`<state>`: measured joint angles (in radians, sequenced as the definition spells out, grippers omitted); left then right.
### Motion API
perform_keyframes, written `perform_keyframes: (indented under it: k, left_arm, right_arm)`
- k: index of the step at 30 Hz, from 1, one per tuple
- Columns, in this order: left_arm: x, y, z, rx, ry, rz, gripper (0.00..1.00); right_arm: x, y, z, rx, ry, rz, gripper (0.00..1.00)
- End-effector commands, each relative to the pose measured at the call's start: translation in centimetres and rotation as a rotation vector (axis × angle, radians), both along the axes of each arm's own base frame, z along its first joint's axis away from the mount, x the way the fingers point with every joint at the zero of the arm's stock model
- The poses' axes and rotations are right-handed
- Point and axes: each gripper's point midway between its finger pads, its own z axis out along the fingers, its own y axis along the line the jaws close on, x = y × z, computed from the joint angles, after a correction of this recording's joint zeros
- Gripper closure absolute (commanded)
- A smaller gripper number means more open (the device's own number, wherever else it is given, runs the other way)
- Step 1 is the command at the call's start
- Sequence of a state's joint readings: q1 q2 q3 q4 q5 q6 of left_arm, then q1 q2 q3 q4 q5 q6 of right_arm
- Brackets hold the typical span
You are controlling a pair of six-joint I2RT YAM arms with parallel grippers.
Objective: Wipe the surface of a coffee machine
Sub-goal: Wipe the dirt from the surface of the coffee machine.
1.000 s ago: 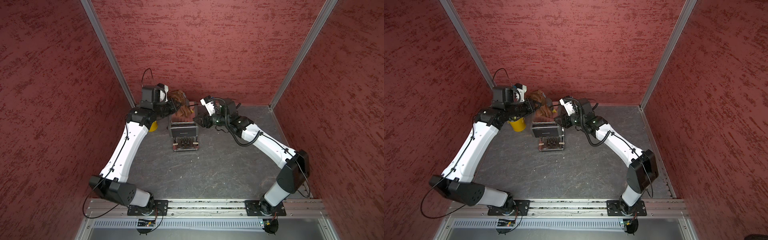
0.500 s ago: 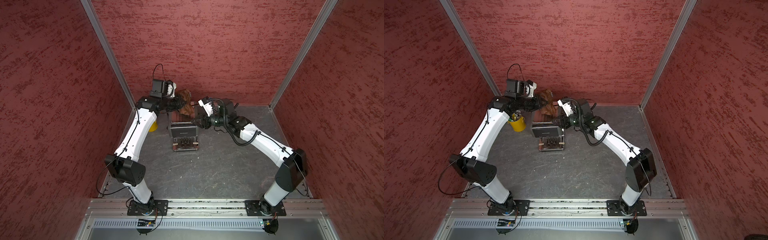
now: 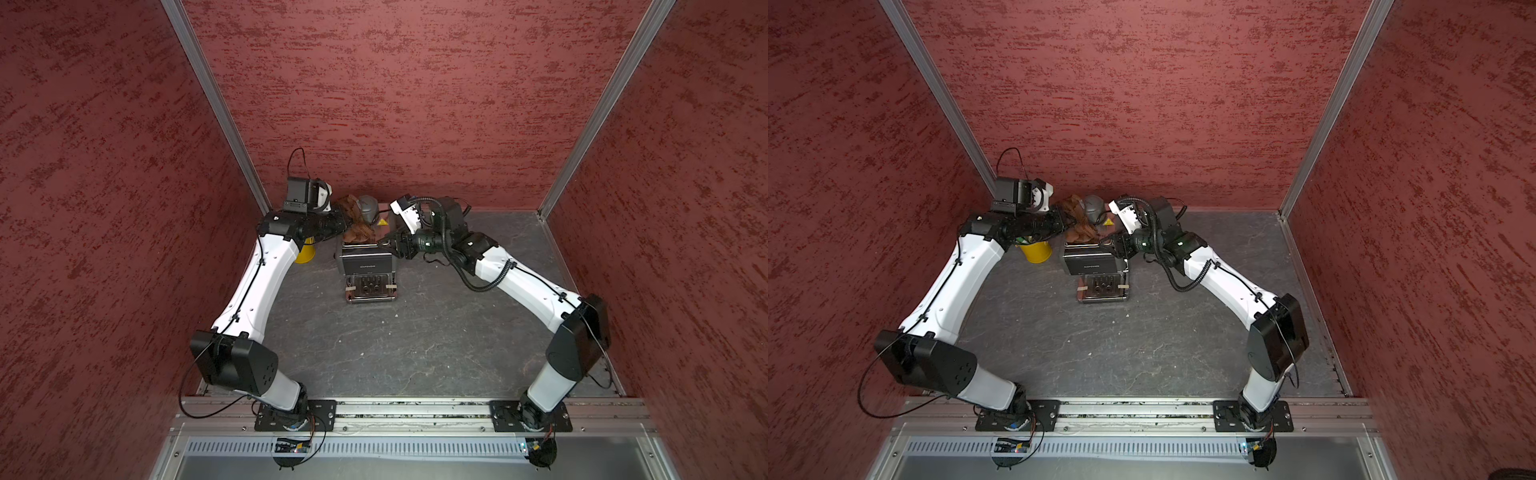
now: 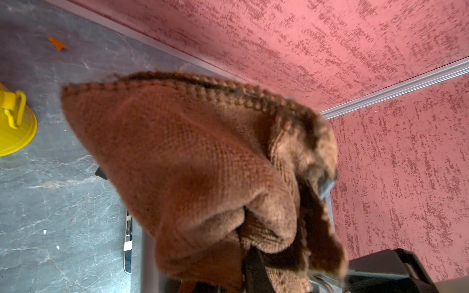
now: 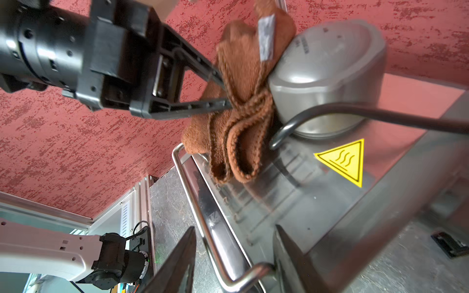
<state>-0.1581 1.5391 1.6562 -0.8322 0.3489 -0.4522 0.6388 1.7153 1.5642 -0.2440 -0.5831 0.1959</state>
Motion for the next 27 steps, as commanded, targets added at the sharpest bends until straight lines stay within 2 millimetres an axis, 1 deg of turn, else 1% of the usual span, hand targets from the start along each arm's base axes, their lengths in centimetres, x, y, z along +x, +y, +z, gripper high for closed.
perform_keyframes:
  k: [1, 4, 11, 15, 18, 23, 27]
  left_arm:
    - [1.8, 0.6, 1.0, -0.048, -0.041, 0.016, 1.0]
    - [3.2, 1.1, 1.2, -0.043, -0.045, 0.026, 1.0]
    - [6.1, 1.8, 0.0, -0.013, -0.018, 0.032, 1.0]
    - [6.7, 1.9, -0.5, -0.005, 0.011, 0.024, 1.0]
    - [5.6, 1.7, -0.2, -0.007, 0.015, 0.009, 1.0]
    - [2.1, 2.2, -0.3, -0.027, 0.026, 0.019, 1.0]
    - [-0.8, 2.2, -0.6, -0.058, 0.042, 0.021, 1.0]
  right_arm:
    - [-0.5, 0.8, 1.2, 0.017, -0.026, 0.041, 0.51]
    - [-0.5, 0.8, 1.0, 0.008, -0.028, 0.045, 0.51]
    - [-0.5, 0.7, 0.7, -0.003, -0.026, 0.041, 0.51]
    - [-0.6, 0.8, 0.9, 0.001, -0.029, 0.044, 0.51]
    - [-0.7, 0.7, 1.0, 0.003, -0.028, 0.043, 0.51]
    - [-1.1, 0.7, 1.2, 0.009, -0.025, 0.05, 0.51]
    - [-1.2, 0.6, 0.9, 0.0, -0.018, 0.051, 0.52]
